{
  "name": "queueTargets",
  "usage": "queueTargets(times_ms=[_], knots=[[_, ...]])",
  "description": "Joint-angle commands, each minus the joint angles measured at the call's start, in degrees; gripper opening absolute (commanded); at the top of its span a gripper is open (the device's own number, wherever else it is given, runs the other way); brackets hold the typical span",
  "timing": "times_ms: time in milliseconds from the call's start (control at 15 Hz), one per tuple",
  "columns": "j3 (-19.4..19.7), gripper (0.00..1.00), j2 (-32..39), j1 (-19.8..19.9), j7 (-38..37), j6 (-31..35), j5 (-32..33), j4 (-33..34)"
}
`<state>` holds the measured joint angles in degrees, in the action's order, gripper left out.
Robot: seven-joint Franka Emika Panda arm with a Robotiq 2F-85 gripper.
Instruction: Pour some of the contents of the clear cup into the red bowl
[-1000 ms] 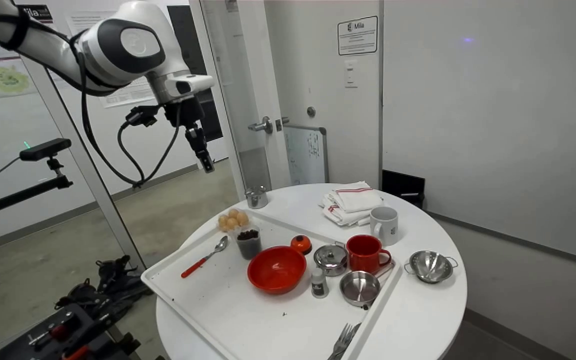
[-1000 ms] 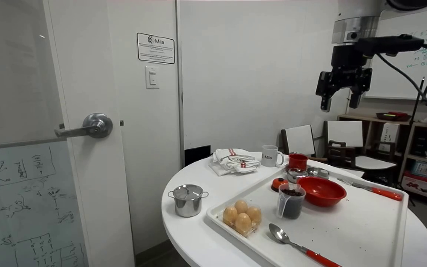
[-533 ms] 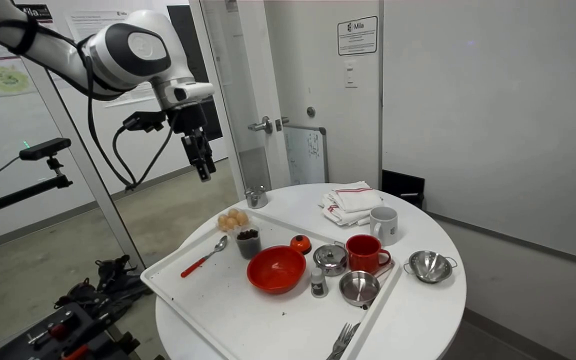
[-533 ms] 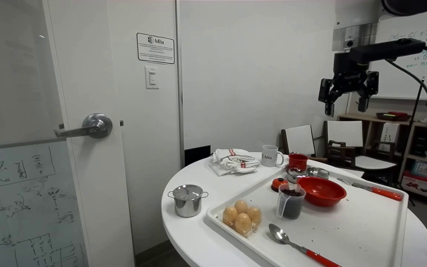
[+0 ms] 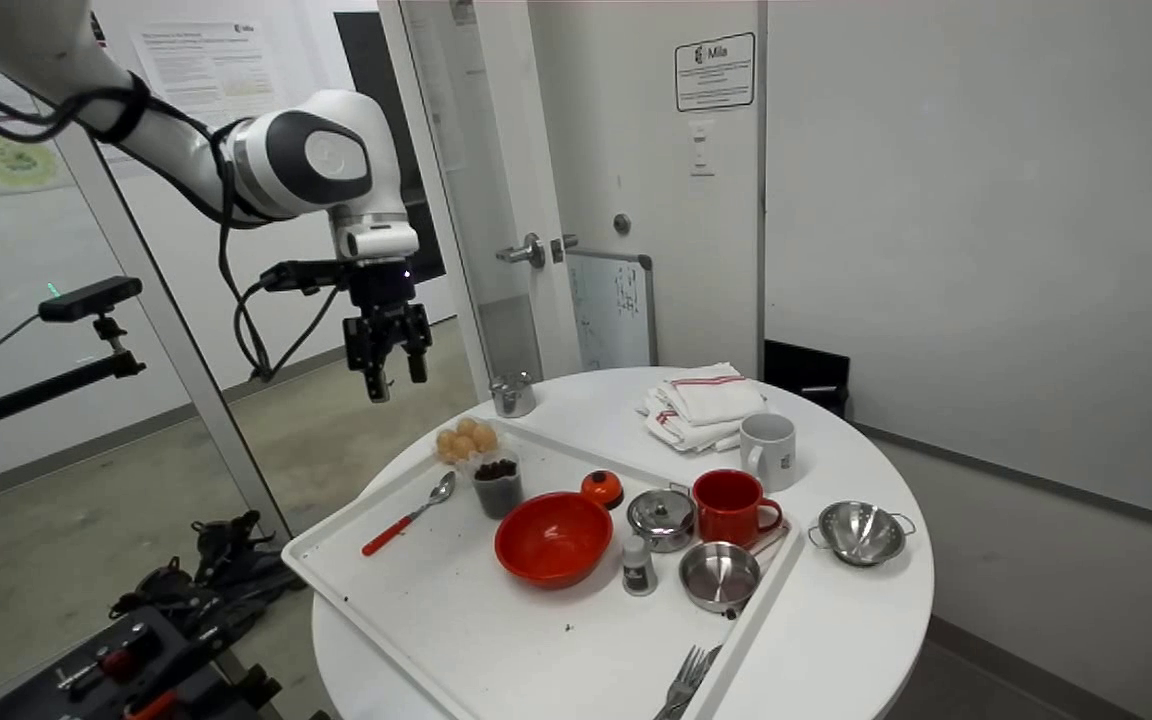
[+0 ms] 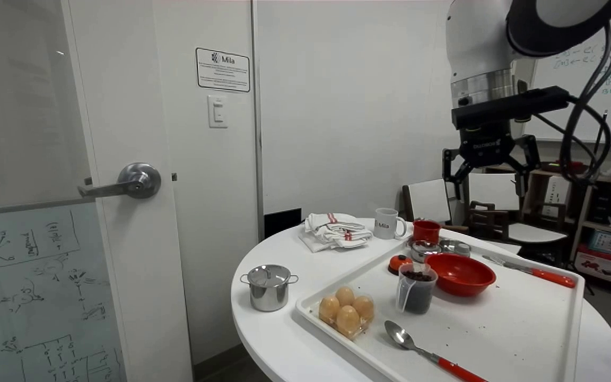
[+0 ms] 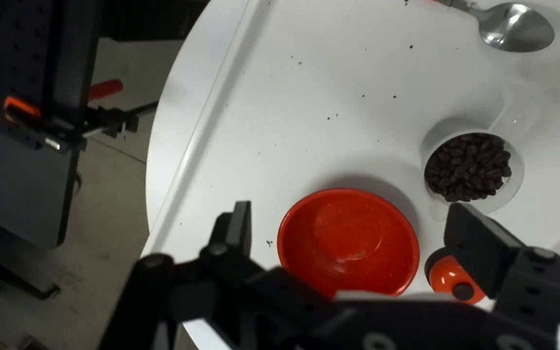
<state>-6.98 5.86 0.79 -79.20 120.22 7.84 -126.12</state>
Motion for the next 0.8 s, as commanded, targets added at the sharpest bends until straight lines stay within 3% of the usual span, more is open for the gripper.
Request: queueTargets(times_ms=[0, 67, 133, 400, 733], knots=[[2.1, 1.00, 6.7, -3.1, -8.7, -1.2, -5.1, 6.4], [2.5, 1.00, 8.5, -3.7, -11.0, -1.4, -6.3, 8.0], [2.8, 1.00, 4.3, -3.8, -6.7, -0.2, -4.3, 3.5], [3.5, 1.00, 5.3, -4.5, -7.1, -0.1, -4.4, 3.9], [3.9, 1.00, 10.7, -5.8, -9.7, -0.7, -4.7, 7.6]])
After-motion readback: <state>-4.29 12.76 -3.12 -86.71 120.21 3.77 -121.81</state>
